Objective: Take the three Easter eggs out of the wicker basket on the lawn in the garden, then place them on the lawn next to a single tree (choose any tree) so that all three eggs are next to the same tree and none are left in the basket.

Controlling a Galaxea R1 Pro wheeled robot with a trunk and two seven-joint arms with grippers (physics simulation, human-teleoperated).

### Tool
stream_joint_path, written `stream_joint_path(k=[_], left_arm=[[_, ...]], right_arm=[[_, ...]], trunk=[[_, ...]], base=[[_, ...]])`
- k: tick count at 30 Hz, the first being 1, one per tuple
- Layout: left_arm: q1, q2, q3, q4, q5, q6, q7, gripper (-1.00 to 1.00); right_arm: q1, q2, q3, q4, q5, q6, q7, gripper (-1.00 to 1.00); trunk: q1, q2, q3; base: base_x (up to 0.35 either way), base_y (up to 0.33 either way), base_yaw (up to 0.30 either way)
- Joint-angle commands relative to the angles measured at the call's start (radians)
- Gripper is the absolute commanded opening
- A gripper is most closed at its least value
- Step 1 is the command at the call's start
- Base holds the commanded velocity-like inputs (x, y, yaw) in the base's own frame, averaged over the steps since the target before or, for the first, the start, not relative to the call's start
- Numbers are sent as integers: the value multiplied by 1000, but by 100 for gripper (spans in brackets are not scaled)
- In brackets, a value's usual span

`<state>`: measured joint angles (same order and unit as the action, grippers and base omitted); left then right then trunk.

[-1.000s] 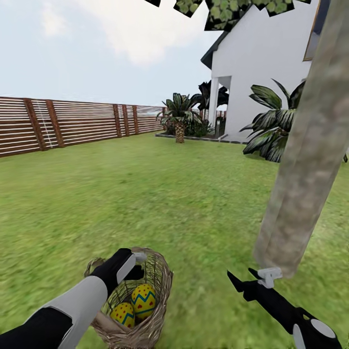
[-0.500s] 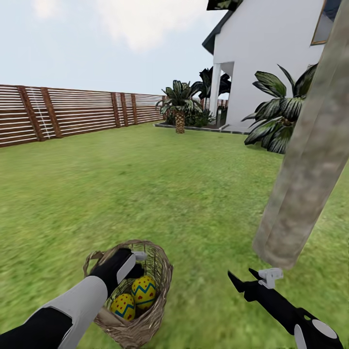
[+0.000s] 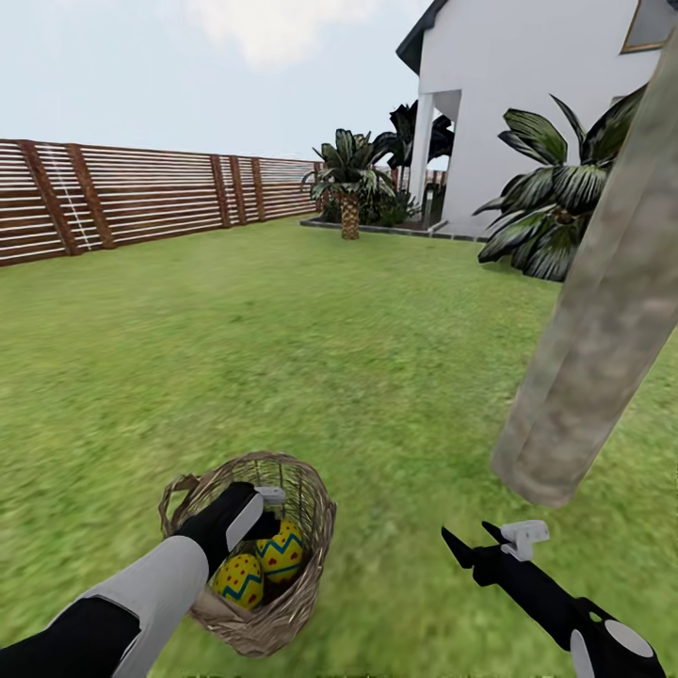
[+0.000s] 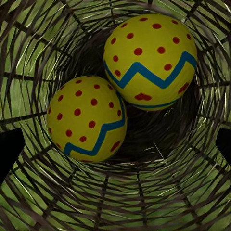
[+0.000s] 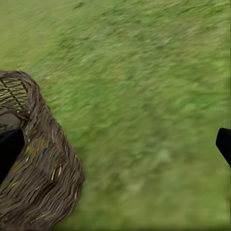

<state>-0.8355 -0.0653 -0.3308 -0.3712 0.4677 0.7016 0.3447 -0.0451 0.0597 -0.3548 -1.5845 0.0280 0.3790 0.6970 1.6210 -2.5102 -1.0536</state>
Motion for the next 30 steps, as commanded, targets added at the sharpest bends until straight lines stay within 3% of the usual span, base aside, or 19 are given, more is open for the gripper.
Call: stream_joint_path(k=[1,30], left_arm=[[-1,1,-7,-2,11,3,8,100],[-2,13,-5,-8,10,-29,8,100]], right_arm=[[-1,1,-2,-1,3,7,7,100],[0,2,2,-1,3,8,6,100]], trunk=[[0,-1,-5],[13,-7,-117]], base=[[0,0,0],[0,0,0]])
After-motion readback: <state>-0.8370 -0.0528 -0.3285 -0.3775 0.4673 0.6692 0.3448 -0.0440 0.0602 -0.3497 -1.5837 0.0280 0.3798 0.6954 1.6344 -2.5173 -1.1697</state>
